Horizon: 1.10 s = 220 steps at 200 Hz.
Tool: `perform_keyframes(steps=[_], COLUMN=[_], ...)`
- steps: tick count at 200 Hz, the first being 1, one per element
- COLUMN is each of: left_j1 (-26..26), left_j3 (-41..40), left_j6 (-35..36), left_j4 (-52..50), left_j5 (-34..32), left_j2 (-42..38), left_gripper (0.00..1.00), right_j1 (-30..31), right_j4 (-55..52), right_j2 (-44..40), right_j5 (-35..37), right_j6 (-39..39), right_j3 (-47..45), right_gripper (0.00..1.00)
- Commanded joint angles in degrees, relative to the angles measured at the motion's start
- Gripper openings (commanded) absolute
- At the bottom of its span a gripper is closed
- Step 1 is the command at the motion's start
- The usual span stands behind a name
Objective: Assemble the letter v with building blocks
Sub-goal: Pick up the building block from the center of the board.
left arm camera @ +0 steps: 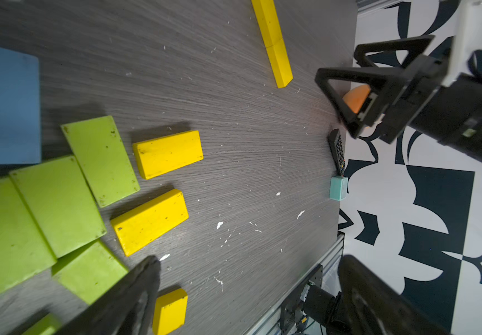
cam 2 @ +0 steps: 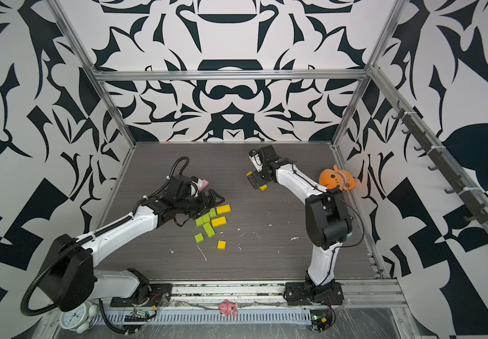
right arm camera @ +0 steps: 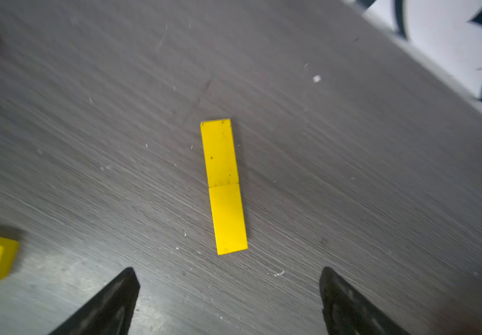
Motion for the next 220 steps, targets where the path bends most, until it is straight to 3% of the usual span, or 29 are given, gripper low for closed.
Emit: perform_keyframes(steps=[1,34,62,118,152,180,220], left_j1=[1.1,4.3,9.4,21.7,27.8,28.1,28.1], left_j3=[0.9,-2.7,-6.4,-11.6,-14.9,-16.7,-18.3], left_j6=[4.5,4.4,3.4,4.5,5.1,5.4,6.3], left_j4=[-9.4,-13.8,-17.5,-19.7,-18.2,-17.3,-17.6], left_j5=[-3.2,-0.7,3.7,12.8,17.9,19.1,19.2], left_j2=[-5.3,-10.7,-14.2,-18.6,-20.3,-20.5,-21.3], left_gripper=[0.99,0.99,0.99,0.99,0.99,0.99,0.99], right_j1=[3.4,11.5,19.5,35.5,42.6,45.5,46.0], right_j4=[-3.9,-11.2,-11.8,-18.4,-18.3,-19.4,-18.2], right_j2=[-5.6,-10.5,-12.8,-4.8,1.3,6.7,8.9], right_j5=[4.1,9.9,10.6,13.0,12.8,12.0,11.5], right_j6=[14.8,33.0,45.8,62.3,68.2,69.2,70.2], right_j3=[-3.0,-8.7,-14.2,-11.4,-8.1,-3.4,-3.6], right_gripper=[0.99,0.99,0.99,0.97,0.9,0.86,0.69])
